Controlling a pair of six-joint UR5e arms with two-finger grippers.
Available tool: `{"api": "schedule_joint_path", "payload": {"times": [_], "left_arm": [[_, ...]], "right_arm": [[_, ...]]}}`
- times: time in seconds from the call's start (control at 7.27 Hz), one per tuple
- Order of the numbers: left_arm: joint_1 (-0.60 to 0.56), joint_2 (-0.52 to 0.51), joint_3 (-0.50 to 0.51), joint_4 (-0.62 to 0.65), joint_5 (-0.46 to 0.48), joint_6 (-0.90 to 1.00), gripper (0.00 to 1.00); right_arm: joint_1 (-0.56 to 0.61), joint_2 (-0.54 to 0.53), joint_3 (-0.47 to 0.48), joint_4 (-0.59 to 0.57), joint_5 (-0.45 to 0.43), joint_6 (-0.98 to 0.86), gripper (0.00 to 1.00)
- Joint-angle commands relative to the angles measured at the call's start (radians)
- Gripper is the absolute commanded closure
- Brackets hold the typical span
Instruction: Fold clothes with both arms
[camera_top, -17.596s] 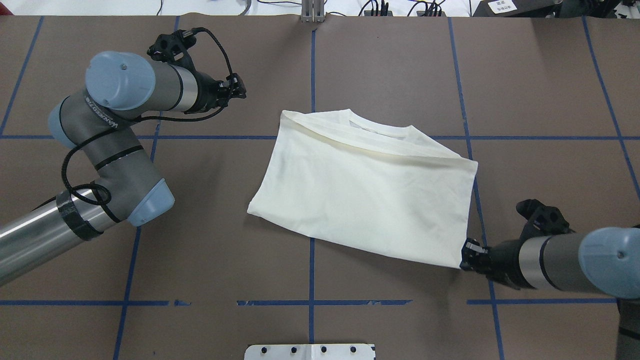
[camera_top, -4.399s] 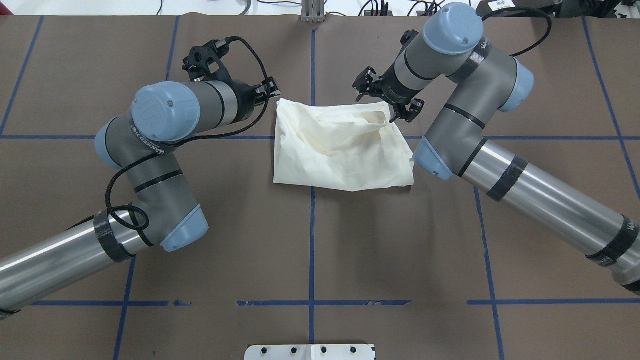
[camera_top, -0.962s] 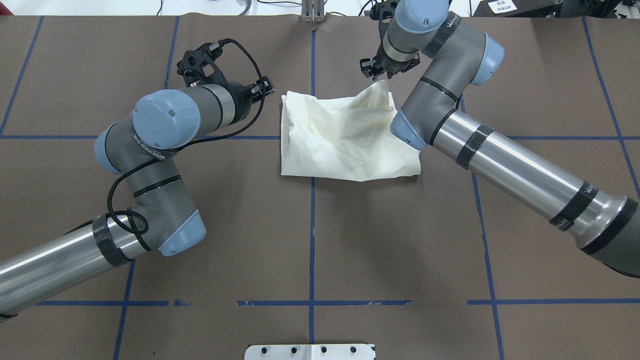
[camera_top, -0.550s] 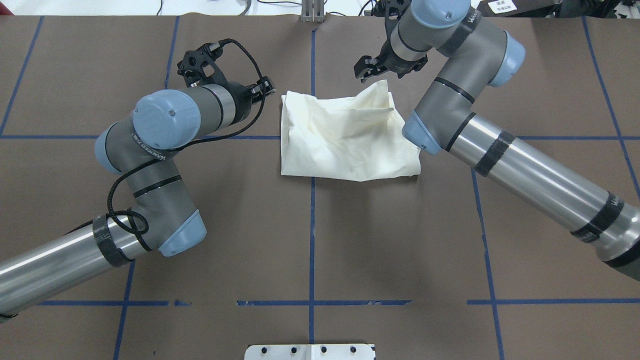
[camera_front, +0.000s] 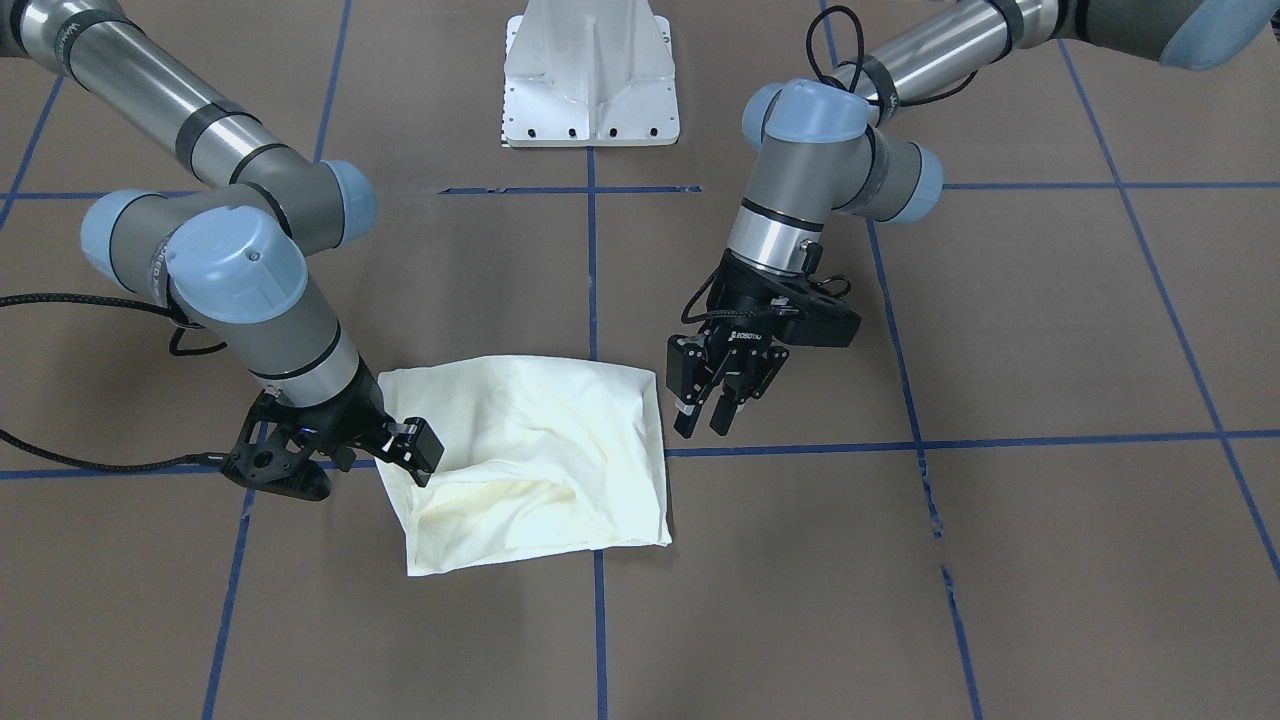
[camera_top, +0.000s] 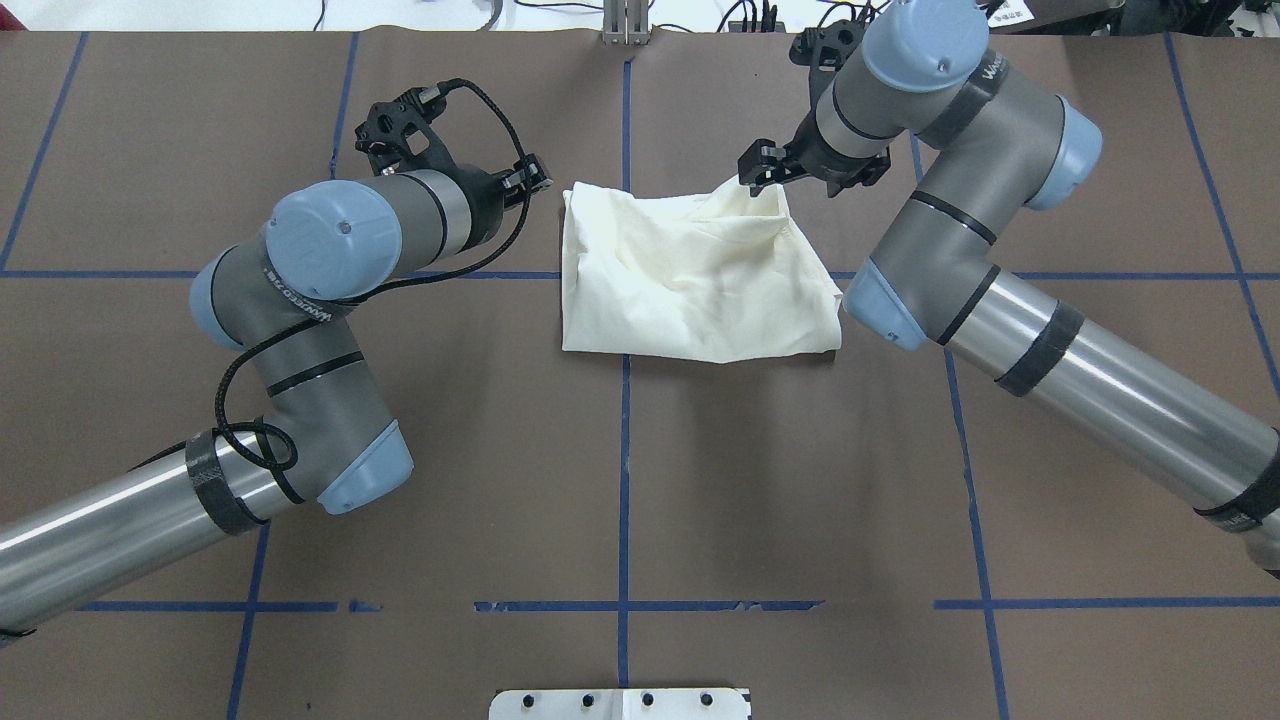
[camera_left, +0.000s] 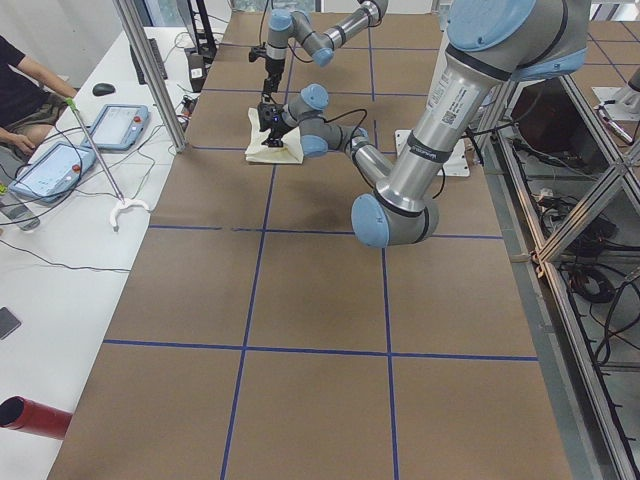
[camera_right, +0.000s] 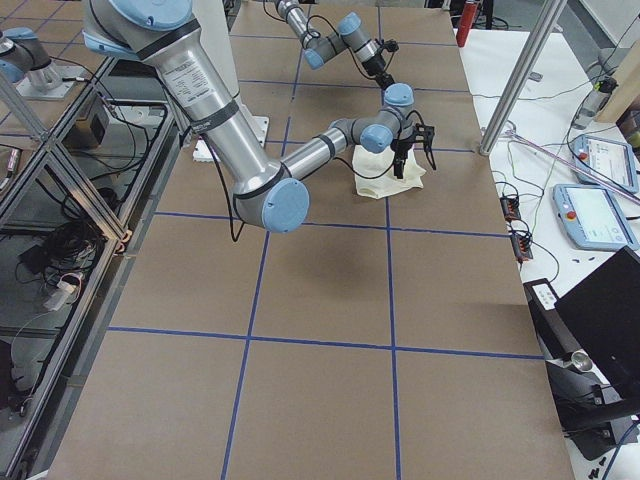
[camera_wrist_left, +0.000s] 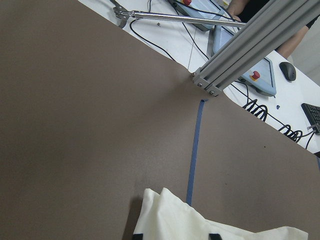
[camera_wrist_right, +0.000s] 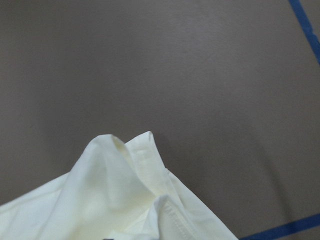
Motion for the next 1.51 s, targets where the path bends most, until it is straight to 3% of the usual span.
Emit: {"api": "schedule_joint_path", "payload": {"times": [0.0, 0.14, 0.69, 1.1, 1.37], "left_arm": [[0.001, -0.001, -0.001, 0.0, 0.002, 0.0, 0.47], [0.001, -0.001, -0.001, 0.0, 0.002, 0.0, 0.47], [0.002, 0.0, -0.001, 0.001, 0.002, 0.0, 0.47], [0.004, 0.0, -0.001, 0.001, 0.002, -0.001, 0.47], [0.004, 0.0, 0.0, 0.001, 0.002, -0.001, 0.47]], "right_arm": [[-0.004, 0.014, -0.088, 0.082, -0.006, 0.401, 0.17], [-0.003, 0.016, -0.102, 0.13, -0.003, 0.449, 0.23], [-0.009, 0.065, -0.142, 0.13, 0.004, 0.467, 0.52], [-0.026, 0.057, -0.136, 0.135, 0.004, 0.468, 0.57], [-0.029, 0.057, -0.135, 0.135, 0.01, 0.458, 1.0]]}}
